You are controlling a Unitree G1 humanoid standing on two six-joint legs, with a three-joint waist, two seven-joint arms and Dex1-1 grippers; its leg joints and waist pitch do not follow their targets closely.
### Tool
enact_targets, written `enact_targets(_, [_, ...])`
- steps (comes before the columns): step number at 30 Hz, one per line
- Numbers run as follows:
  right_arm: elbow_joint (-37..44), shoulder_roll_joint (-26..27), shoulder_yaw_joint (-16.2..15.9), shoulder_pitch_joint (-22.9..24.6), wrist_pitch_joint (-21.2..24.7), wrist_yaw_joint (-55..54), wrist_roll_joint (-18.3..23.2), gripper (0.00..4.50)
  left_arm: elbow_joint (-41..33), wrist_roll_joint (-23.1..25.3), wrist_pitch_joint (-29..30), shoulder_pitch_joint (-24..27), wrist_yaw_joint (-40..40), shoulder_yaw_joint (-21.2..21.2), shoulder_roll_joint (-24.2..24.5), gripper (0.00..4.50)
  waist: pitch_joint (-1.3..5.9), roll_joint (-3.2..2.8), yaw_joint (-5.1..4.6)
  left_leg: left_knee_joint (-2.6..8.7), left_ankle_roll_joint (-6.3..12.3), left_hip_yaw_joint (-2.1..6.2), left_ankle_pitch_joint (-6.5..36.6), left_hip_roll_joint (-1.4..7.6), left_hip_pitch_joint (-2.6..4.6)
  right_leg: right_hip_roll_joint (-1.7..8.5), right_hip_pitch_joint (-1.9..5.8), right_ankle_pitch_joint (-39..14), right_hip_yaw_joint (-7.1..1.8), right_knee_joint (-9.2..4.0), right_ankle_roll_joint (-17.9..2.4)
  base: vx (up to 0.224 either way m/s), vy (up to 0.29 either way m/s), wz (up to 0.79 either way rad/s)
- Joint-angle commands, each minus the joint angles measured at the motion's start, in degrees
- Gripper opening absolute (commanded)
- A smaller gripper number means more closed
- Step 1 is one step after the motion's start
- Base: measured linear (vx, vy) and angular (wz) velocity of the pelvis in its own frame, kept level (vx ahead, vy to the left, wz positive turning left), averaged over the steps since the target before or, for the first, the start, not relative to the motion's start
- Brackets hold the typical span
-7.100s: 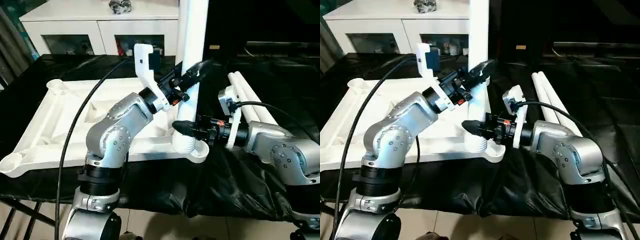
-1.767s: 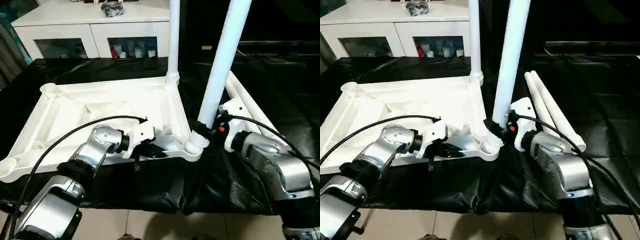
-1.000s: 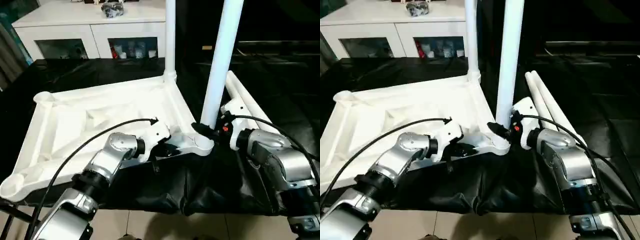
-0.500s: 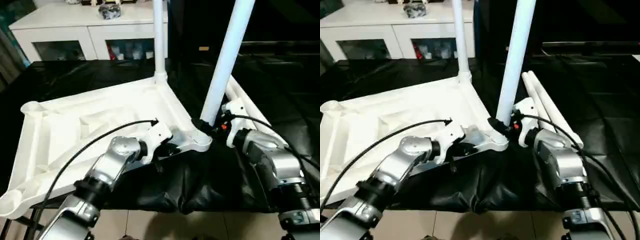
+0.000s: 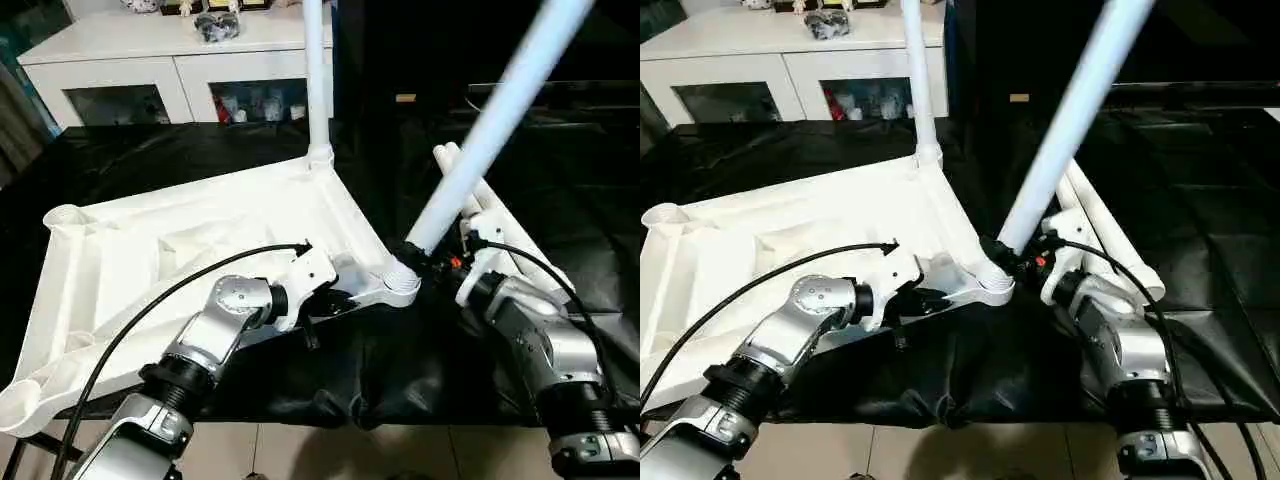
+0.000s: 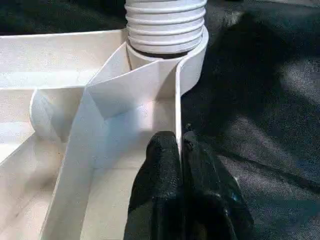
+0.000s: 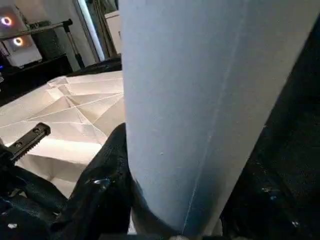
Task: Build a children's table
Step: Insert table leg to table base
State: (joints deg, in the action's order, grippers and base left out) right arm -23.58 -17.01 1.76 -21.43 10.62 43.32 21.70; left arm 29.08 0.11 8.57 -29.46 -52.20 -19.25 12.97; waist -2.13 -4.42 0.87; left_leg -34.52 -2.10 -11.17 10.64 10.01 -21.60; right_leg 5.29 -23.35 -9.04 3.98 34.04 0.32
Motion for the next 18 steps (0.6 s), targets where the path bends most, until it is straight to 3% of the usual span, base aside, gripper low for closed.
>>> enact_targets(1, [-3.6, -1.3, -1.8, 3.1, 1.3, -1.1, -4.7, 1.88, 0.3, -1.4, -2.3, -0.5, -1.6, 1.4, 1.0, 0.00, 2.94, 1.44, 0.15, 4.19, 2.99, 1.66, 18.6, 2.24, 0.54, 3.04, 2.00, -31.8, -1.68, -6.20, -7.4, 0.000, 0.000, 0.00])
enact_targets(6, [-1.3, -3.2, -6.5, 3.8, -0.6, -1.1, -9.9, 1.88, 0.1, -1.0, -2.9, -0.2, -1.7, 1.1, 1.4, 0.00, 2.63, 1.54, -0.01, 4.26, 2.38, 1.77, 20.2, 2.08, 0.73, 3.02, 1.70, -36.1, -1.55, -6.68, -5.5, 0.000, 0.000, 0.00])
enact_targets(7, [-0.5, -4.0, -8.6, 3.4, -1.0, -0.6, -11.9, 1.88, 0.2, -0.1, -3.9, -0.2, -1.8, 0.6, 1.8, 0.00, 2.57, 1.83, -0.20, 4.22, 2.29, 1.77, 21.0, 2.04, 0.82, 3.01, 1.52, -37.5, -1.48, -6.92, -5.0, 0.000, 0.000, 0.00])
enact_targets(8, [-0.1, -4.3, -9.4, 3.1, -0.9, -0.4, -12.5, 1.88, 0.2, 0.4, -4.4, -0.2, -1.8, 0.3, 2.1, 0.00, 2.57, 2.08, -0.21, 4.22, 2.18, 1.91, 21.3, 2.01, 0.77, 3.05, 1.55, -38.5, -1.40, -6.94, -4.4, 0.000, 0.000, 0.00])
enact_targets(12, [0.4, -4.7, -10.6, 1.6, 0.4, 0.9, -12.5, 1.88, -0.4, 0.4, -4.4, 0.1, -2.2, 0.2, 2.4, 0.00, 2.37, 1.99, -0.84, 4.11, 1.81, 2.14, 23.7, 1.88, 1.05, 3.07, 1.06, -42.3, -1.13, -7.47, -2.9, 0.000, 0.000, 0.00])
enact_targets(13, [-0.2, -4.9, -11.4, 0.6, 0.8, 2.1, -12.8, 1.88, -1.0, 0.3, -4.4, 0.3, -2.6, 0.1, 2.7, 0.00, 2.42, 2.45, -1.10, 4.38, 1.70, 2.28, 24.3, 2.05, 0.87, 3.00, 1.28, -41.5, -0.96, -7.52, -2.9, 0.000, 0.000, 0.00])
enact_targets(15, [-0.2, -4.9, -11.4, 0.6, 0.8, 2.1, -12.8, 1.88, -1.0, 0.3, -4.4, 0.3, -2.6, 0.1, 2.7, 0.00, 2.47, 2.09, -1.07, 4.67, 1.67, 2.45, 24.3, 2.24, 0.79, 3.07, 1.48, -39.7, -0.98, -7.25, -3.5, 0.000, 0.000, 0.00])
enact_targets(18, [-1.8, -5.0, -12.5, -1.1, 1.1, 5.6, -12.3, 1.88, -2.2, 0.0, -4.5, 0.8, -4.3, -0.2, 3.8, 0.00, 2.53, 2.26, -1.18, 4.97, 1.92, 2.45, 24.4, 2.48, 0.68, 3.21, 1.64, -36.5, -1.18, -7.02, -5.0, 0.000, 0.000, 0.00])
